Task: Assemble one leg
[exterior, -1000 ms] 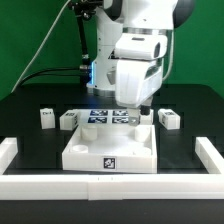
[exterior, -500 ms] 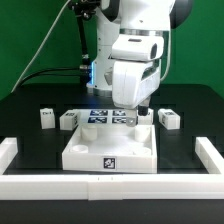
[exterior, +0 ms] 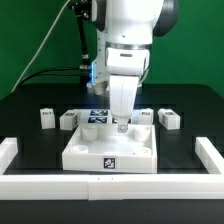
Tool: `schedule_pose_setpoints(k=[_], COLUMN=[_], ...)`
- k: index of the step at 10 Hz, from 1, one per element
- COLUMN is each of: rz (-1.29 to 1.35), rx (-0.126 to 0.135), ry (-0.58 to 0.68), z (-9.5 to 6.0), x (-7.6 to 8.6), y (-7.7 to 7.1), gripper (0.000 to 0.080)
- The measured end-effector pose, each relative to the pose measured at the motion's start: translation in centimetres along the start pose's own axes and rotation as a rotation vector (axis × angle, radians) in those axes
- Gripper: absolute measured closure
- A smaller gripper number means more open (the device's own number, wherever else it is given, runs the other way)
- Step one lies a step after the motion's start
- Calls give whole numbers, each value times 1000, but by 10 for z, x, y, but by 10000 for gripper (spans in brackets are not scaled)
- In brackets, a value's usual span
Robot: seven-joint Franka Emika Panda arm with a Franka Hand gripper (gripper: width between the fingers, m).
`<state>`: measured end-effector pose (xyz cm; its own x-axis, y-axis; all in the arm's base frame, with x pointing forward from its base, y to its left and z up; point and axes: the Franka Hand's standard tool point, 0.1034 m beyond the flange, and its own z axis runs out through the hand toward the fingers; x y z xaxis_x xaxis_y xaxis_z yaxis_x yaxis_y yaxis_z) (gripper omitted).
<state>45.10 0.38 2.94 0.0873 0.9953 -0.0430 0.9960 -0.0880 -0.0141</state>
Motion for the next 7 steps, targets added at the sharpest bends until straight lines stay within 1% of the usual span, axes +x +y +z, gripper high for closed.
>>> schedule_pose_setpoints(k=[2, 3, 5, 6, 7], rz=[-2, 5, 26, 40, 47], rx=[29, 36, 40, 36, 34], ry=[1, 2, 5, 5, 5], z=[13, 18, 21, 21, 20], x=[-5, -3, 3, 6, 7], y=[-8, -11, -13, -13, -12], gripper=[150, 150, 150, 150, 176])
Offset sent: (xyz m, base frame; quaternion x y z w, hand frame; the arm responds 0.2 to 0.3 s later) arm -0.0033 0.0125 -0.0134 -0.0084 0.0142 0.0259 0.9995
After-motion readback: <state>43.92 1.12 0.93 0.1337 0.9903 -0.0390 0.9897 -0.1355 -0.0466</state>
